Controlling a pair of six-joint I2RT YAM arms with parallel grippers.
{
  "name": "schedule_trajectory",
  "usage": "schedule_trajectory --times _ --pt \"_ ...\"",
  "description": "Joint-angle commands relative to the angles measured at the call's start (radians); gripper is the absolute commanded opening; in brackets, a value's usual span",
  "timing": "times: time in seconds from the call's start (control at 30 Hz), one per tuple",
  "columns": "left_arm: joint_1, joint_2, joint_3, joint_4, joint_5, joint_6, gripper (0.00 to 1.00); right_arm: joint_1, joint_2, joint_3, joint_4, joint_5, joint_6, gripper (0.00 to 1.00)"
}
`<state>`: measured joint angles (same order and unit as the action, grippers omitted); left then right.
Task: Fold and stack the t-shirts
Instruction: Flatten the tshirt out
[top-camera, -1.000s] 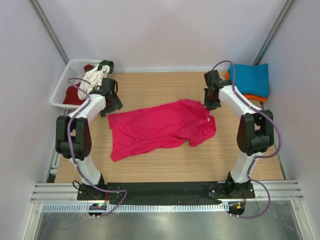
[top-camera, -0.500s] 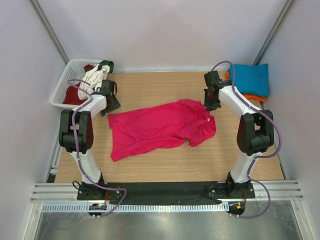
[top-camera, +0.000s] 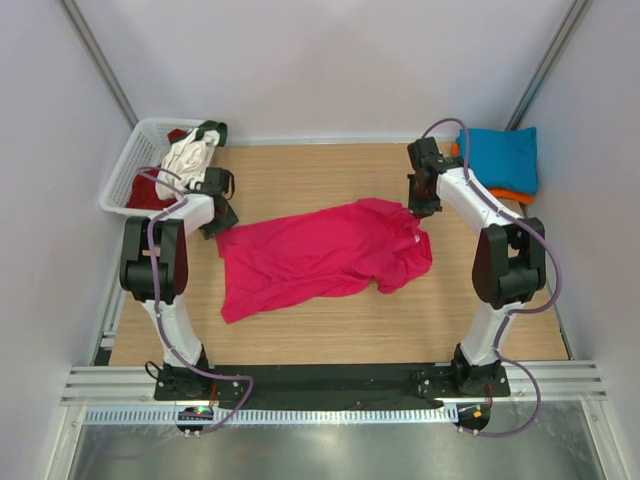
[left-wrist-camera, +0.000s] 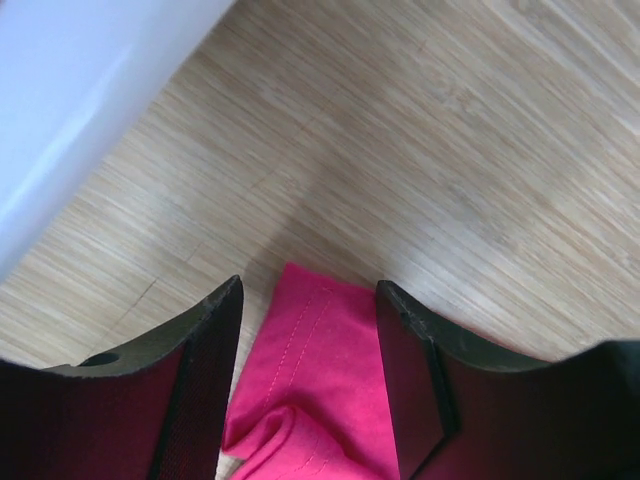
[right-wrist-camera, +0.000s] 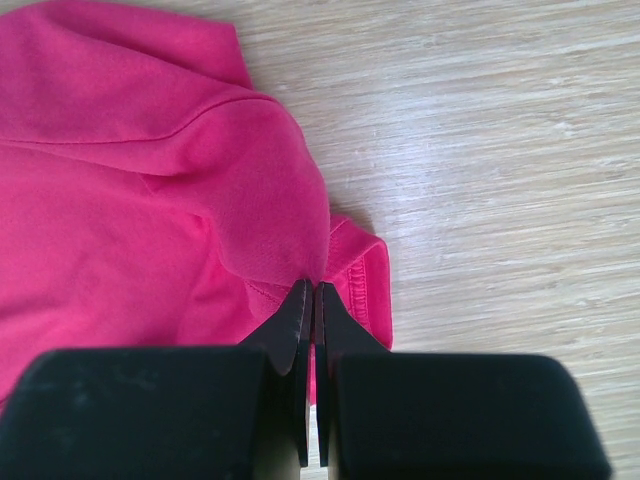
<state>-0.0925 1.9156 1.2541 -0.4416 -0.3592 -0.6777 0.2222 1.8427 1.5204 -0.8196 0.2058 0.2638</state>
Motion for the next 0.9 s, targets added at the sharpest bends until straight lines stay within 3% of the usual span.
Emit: schedule_trajectory --times 0.0,0.07,0.1,0.17,0.2,0.4,0.47,0.63,0.77,0.83,0.87 --pt "0.011 0.014 -0.005 0.079 -0.027 -0.013 0.55 -0.003 0.003 0.037 -0.019 0.014 -0.014 0.01" --pt "0.016 0.017 -0.007 0.101 -0.011 -0.014 0.43 -0.003 -0.003 0.037 -0.023 0.015 -0.014 0.01" --pt "0.014 0.02 -0.007 0.106 -0.011 -0.014 0.28 -0.003 -0.005 0.035 -0.027 0.017 -0.014 0.01" --pt "0.016 0.022 -0.001 0.112 0.003 -0.013 0.14 -0.004 -0.017 0.03 -0.035 0.02 -0.015 0.01" --pt "0.016 0.022 0.001 0.113 0.025 -0.011 0.01 -0.004 -0.023 0.018 -0.042 0.017 -0.012 0.01" --pt "0.016 -0.091 -0.057 0.153 0.103 0.013 0.0 -0.003 -0.126 -0.184 -0.027 -0.123 0.04 0.01" --pt "0.016 -0.162 -0.09 0.138 0.108 0.017 0.0 0.0 -0.16 -0.265 -0.013 -0.242 0.087 0.01" --pt "0.016 -0.303 -0.171 0.077 0.068 0.02 0.0 0.022 -0.267 -0.457 -0.012 -0.342 0.158 0.01" --pt "0.017 -0.394 -0.232 0.02 0.028 0.03 0.0 0.022 -0.284 -0.436 -0.217 -0.381 0.183 0.01" --pt "0.017 -0.421 -0.249 0.003 0.005 0.032 0.0 0.022 -0.283 -0.413 -0.274 -0.416 0.164 0.09" --pt "0.016 -0.428 -0.252 0.003 -0.004 0.038 0.0 0.02 -0.278 -0.399 -0.321 -0.398 0.163 0.26"
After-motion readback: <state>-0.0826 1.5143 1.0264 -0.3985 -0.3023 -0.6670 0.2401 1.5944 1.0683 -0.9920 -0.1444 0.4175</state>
